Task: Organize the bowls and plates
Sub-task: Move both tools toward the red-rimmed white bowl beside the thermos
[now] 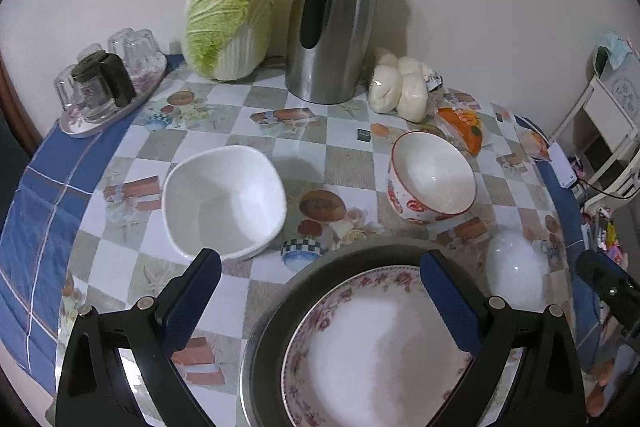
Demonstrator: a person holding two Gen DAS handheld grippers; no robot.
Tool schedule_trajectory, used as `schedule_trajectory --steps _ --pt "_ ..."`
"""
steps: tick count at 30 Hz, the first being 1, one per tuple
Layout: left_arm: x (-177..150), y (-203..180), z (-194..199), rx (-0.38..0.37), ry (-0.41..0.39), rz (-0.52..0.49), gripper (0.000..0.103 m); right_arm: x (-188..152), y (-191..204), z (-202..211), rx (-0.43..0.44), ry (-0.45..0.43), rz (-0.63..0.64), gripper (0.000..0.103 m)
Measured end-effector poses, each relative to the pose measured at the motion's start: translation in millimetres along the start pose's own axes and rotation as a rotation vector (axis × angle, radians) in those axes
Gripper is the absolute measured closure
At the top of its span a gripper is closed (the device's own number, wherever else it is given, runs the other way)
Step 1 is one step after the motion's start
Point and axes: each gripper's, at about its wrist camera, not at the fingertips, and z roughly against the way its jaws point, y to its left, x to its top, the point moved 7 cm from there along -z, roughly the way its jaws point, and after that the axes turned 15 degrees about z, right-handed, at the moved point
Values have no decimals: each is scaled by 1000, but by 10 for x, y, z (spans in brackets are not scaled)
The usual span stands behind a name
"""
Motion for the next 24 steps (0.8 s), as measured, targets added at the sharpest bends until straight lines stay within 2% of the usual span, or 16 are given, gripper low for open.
schedule_trajectory --steps 5,9,15,19,22,24 --pt "54 -79 -42 -31 67 22 3 180 -78 245 -17 -11 28 0" --pt "164 -177 -21 -29 80 -3 3 403 -152 446 3 -13 27 0" --pt "432 -370 36 -29 80 -11 3 895 -303 679 -29 -61 52 0" --pt "574 -542 -59 -35 104 -10 6 1116 -376 488 -42 -42 47 0" --pt "625 -613 -195 -33 119 1 8 1110 -393 131 -27 18 20 1" --pt "617 -649 -348 -40 150 21 13 1050 -368 -126 -14 61 6 7"
